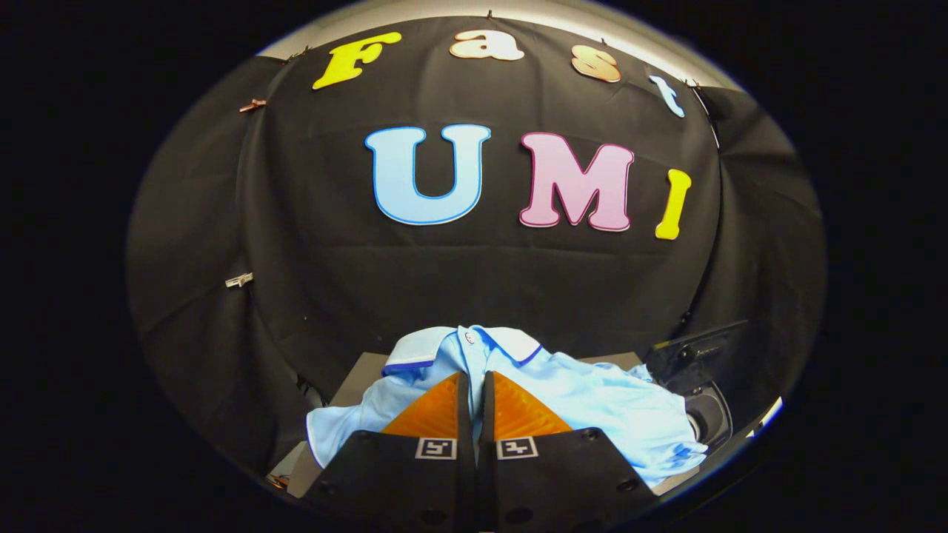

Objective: Put the clothes into the washing machine and then close the washing machine lid.

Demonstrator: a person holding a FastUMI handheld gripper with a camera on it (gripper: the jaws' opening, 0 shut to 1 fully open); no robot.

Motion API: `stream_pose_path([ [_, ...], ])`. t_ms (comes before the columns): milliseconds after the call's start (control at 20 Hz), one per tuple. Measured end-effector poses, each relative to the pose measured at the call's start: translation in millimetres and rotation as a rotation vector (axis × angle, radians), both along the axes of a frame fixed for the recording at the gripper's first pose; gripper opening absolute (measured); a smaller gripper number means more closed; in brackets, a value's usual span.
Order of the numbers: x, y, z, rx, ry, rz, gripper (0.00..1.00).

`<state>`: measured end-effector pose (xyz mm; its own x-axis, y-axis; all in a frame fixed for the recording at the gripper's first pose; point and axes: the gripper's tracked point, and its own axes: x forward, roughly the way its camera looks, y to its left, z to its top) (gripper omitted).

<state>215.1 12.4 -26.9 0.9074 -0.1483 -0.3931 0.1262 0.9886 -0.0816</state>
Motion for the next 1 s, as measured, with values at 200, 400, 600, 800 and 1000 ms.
stream_pose_path([
  [200,-2,-2,19,0.010,-0.068,0.021,0.05],
  [400,-5,-10,38,0.011,-0.125,0.038,0.05],
  [600,-15,-35,52,-0.041,-0.151,0.028,0.05],
  [800,-23,-71,78,-0.052,-0.221,-0.009,0.05],
  [1000,-32,-120,94,-0.070,-0.273,-0.058,0.05],
])
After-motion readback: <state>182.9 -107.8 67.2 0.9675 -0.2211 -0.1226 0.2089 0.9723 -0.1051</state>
